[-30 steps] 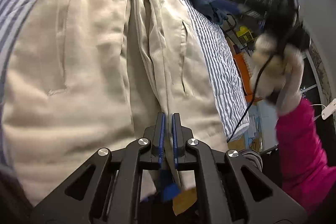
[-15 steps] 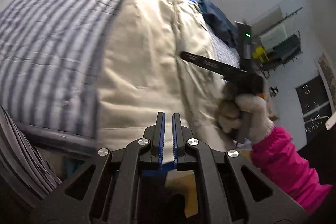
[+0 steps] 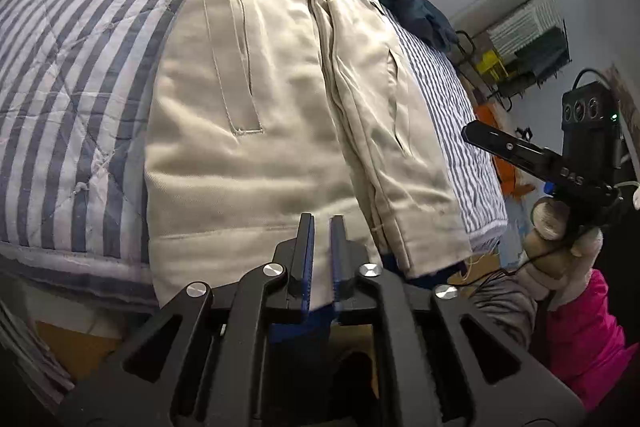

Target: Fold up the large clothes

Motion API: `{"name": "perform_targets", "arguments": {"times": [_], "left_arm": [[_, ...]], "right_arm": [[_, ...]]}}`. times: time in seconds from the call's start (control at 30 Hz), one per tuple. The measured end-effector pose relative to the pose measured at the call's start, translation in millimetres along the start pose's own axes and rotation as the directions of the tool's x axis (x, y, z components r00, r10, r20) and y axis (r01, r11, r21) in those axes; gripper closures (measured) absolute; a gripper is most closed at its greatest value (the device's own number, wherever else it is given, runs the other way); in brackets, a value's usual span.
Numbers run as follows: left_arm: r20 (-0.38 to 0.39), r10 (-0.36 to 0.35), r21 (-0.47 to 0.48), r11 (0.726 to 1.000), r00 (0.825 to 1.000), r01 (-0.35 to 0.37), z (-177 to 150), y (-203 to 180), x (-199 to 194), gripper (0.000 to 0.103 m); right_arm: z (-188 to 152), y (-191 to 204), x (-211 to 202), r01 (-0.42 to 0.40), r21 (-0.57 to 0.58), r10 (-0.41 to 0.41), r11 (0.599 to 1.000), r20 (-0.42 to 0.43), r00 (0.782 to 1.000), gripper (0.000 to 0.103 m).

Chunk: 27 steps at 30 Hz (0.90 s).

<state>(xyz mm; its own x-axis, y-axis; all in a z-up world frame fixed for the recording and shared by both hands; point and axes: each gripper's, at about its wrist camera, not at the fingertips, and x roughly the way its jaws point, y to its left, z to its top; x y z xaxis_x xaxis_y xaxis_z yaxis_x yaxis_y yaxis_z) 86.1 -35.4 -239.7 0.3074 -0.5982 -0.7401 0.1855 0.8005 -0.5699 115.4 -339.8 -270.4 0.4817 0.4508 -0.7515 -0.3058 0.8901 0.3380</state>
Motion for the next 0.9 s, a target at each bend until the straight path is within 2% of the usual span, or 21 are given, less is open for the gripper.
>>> {"name": "perform_targets", "arguments": {"times": [0.07,0.17,0.3,0.37,0.47,0.53,0.6,0.63,0.67,0.7,0.8,0.9], "left_arm": [[0.016,0.006,-0.009,1.000,1.000,-0.006,-2.4,2.3,-6.9,0.093],[0.041,0.021,-0.023,1.000,0.999,-0.020,-4.0,7.8,-17.9,0.092],[0.046,0.021,-0.053,0.998,0.999,-0.019,-2.9,17.0,-22.8,0.092],[0.064,0.019,-0.062,0.998,0.998,-0.016,-2.3,19.8,-28.3,0.092],[0.081,0.022,-0.071,0.997,0.996,-0.016,-0.3,25.3,-34.5,0.092],[0.081,0.030,-0.075,0.997,0.996,-0.024,1.8,29.3,-34.8,0.092],[0.079,0.036,-0.086,0.996,0.996,-0.029,4.2,33.7,-32.1,0.092],[0.079,0.034,-0.089,0.996,0.996,-0.027,5.1,34.8,-31.0,0.092],[0.078,0.035,-0.089,0.996,0.996,-0.028,6.3,34.9,-30.1,0.092],[0.079,0.036,-0.085,0.996,0.996,-0.030,6.7,33.9,-29.8,0.092],[0.086,0.050,-0.050,0.998,0.995,-0.045,12.9,27.7,-30.9,0.092],[0.092,0.084,-0.002,0.996,0.992,-0.084,28.3,23.8,-31.7,0.092]], "right_arm": [[-0.9,9.6,14.4,-0.089,0.032,0.090,0.996,-0.035,0.995,0.064],[0.7,22.2,44.5,-0.129,0.053,0.134,0.990,-0.092,0.987,0.064],[-1.9,40.8,80.6,-0.115,0.036,0.120,0.993,-0.191,0.974,0.062],[-3.6,44.3,88.3,-0.064,0.020,0.067,0.998,-0.211,0.975,0.045],[-11.3,48.7,91.2,-0.005,-0.025,-0.001,1.000,-0.229,0.974,0.045],[-16.0,48.5,93.1,-0.002,-0.037,-0.006,0.999,-0.226,0.974,0.045],[-17.5,46.0,93.2,-0.013,-0.028,0.007,1.000,-0.216,0.976,0.067],[-17.8,42.6,92.9,-0.051,0.006,0.051,0.999,-0.221,0.974,0.090],[-18.7,39.0,92.2,-0.098,0.053,0.108,0.994,-0.230,0.967,0.103],[-21.5,39.1,89.1,-0.096,0.060,0.107,0.994,-0.224,0.969,0.103],[-25.7,48.3,71.4,-0.037,-0.032,0.030,0.999,-0.203,0.979,0.103],[-23.8,38.5,55.5,-0.070,0.029,0.074,0.997,-0.171,0.982,0.103]]}}
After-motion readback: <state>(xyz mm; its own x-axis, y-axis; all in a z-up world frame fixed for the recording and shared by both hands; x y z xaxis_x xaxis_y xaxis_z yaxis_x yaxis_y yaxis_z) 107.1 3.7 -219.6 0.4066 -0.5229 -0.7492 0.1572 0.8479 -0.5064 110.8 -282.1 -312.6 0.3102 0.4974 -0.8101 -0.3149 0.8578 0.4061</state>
